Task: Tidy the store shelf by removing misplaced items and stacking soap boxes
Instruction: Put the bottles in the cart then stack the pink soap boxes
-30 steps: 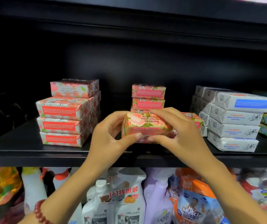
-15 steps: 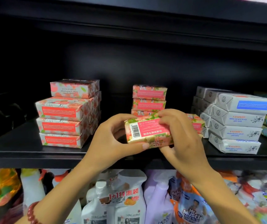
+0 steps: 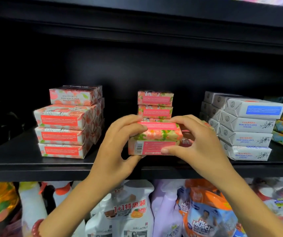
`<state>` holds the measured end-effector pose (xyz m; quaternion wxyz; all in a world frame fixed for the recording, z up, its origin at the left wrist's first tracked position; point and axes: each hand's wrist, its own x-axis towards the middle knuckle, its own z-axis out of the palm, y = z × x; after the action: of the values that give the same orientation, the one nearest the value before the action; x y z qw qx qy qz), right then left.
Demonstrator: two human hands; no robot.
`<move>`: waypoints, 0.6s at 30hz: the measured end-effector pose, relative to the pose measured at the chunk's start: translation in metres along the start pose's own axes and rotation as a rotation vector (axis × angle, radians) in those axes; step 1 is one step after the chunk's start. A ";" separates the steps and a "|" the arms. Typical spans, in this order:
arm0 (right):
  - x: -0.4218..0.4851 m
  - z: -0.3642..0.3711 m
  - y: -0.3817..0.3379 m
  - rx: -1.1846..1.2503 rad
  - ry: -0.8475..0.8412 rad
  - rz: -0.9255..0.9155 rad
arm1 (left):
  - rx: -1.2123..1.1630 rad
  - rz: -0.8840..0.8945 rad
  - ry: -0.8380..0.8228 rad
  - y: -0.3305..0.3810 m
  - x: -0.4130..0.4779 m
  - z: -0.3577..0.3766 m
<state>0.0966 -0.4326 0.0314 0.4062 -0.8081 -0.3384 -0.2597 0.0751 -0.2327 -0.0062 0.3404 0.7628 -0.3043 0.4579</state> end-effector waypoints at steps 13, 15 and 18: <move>-0.014 0.016 0.006 -0.200 0.340 -0.401 | -0.558 -0.523 -0.039 0.024 -0.003 0.001; -0.014 0.017 0.009 -0.223 0.327 -0.405 | -0.588 -0.535 -0.034 0.022 -0.003 0.001; -0.014 0.016 0.015 -0.247 0.217 -0.383 | -0.632 -0.545 -0.059 0.018 -0.002 -0.002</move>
<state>0.1010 -0.4306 0.0063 0.2817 -0.7400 -0.4056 -0.4567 0.0592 -0.2410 -0.0026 0.6575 0.6864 -0.2262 0.2131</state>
